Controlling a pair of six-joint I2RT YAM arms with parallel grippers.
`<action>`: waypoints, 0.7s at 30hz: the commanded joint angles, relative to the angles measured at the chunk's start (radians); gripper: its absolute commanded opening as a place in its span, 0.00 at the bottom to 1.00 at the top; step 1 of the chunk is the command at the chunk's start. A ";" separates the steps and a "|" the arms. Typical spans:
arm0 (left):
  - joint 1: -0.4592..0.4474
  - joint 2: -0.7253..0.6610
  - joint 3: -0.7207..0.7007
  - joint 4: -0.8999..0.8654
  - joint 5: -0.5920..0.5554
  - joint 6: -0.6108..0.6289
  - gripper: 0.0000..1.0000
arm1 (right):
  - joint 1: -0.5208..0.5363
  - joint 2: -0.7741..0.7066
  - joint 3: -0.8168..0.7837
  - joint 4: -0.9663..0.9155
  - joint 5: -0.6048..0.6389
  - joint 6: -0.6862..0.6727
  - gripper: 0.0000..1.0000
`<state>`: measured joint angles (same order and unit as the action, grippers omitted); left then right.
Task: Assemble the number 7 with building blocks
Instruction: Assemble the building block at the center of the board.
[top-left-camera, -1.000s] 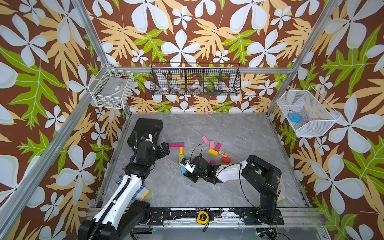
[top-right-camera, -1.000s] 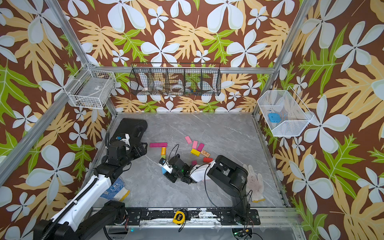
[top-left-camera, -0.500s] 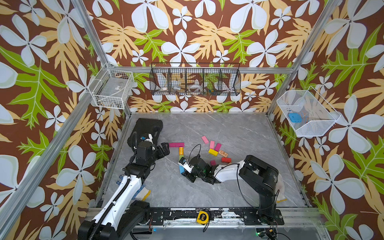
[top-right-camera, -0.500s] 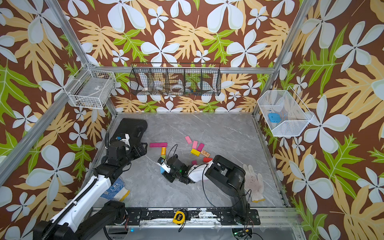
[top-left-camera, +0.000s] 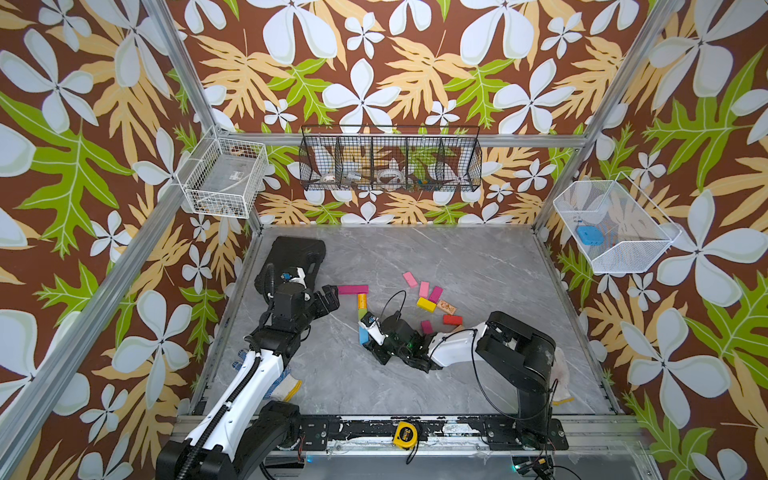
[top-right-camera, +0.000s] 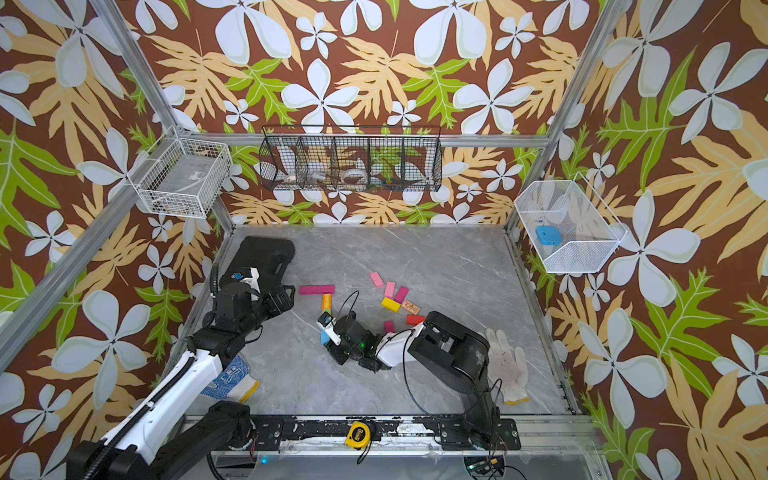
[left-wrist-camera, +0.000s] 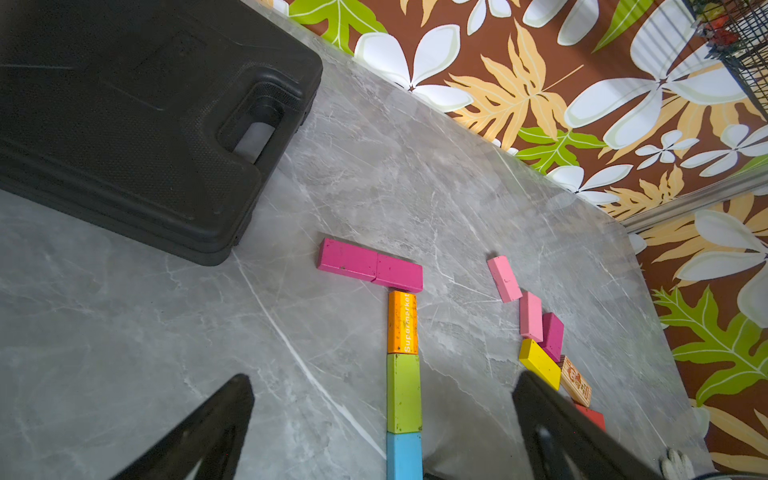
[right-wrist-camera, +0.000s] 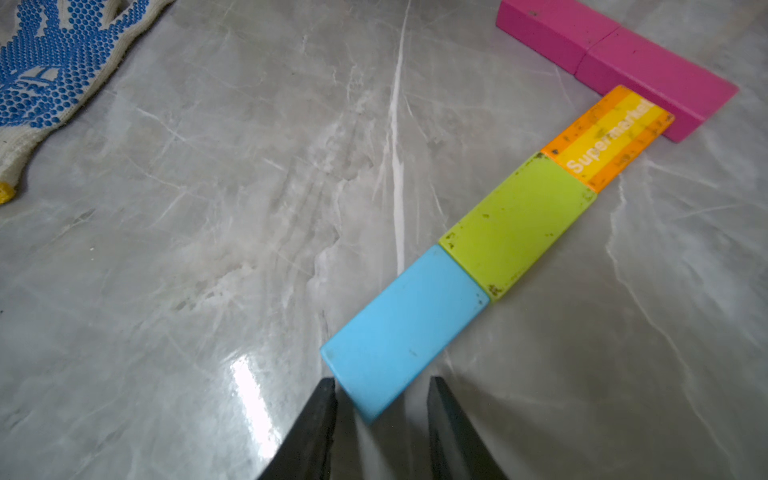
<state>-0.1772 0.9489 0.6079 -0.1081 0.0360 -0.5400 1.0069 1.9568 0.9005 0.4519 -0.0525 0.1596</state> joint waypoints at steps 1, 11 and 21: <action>-0.001 -0.002 -0.003 0.018 0.010 0.003 1.00 | 0.002 0.004 -0.011 -0.115 -0.004 0.020 0.38; 0.000 -0.010 -0.001 0.009 0.002 0.003 1.00 | 0.004 0.016 0.000 -0.110 -0.009 0.018 0.37; -0.001 -0.008 0.001 0.007 0.002 0.003 1.00 | 0.004 0.028 0.008 -0.102 0.015 0.039 0.37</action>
<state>-0.1772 0.9409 0.6060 -0.1078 0.0376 -0.5400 1.0096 1.9713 0.9119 0.4706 -0.0475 0.1776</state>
